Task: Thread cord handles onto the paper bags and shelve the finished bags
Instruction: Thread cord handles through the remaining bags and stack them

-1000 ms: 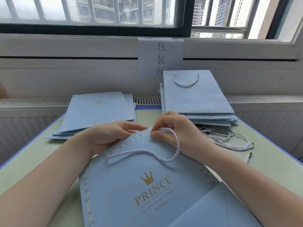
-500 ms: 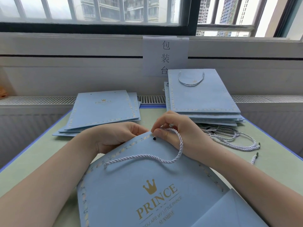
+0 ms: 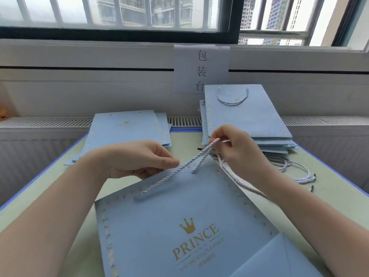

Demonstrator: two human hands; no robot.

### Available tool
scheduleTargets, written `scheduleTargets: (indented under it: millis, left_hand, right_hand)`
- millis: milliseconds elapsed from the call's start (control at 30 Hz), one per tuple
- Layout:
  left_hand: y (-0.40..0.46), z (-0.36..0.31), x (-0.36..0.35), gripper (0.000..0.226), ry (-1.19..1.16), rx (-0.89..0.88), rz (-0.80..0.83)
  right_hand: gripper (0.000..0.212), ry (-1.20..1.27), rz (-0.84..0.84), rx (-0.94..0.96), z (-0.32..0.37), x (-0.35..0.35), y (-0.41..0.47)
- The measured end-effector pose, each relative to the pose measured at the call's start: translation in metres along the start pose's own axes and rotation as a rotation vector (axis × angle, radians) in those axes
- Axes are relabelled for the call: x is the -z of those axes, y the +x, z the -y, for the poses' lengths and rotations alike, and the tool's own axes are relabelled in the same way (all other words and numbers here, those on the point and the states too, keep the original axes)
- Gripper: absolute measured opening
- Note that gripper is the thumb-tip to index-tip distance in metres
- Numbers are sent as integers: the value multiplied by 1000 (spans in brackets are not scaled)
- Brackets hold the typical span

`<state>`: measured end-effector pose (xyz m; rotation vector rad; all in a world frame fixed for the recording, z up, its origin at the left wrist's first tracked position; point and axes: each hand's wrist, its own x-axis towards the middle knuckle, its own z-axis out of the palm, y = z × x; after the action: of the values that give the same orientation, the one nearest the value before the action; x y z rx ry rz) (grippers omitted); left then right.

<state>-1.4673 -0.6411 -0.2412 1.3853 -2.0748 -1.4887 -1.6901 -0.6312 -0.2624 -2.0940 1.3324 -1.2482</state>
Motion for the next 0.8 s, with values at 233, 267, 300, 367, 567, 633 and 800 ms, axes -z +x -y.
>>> scheduleTargets:
  millis: [233,267,300,367,567,633,800]
  left_hand:
    - [4,2,1,20,81,-79,-202]
    - [5,2,1,21,53,-95,-262]
    - [4,1,2,22,27,-115,-317]
    - [1,-2,7,22,6,-165,-433]
    - [-9,-7,23,23,-94,-395,-748]
    - [-8,-5,27,22,-103,-439,-839]
    - [9,6,20,15,293,-503,-1112]
  right_hand:
    - [12,378,-193,21,3,25,7]
    - [5,429,-171,17,4,26,6]
    - [5,433,-138,20,4,28,7]
    - [20,353,-33,19,4,32,7]
    - [52,210,245,-266,3,59,5]
    - [45,299,441,-400,5,67,0]
    - [33,472,410,-305,7,75,-1]
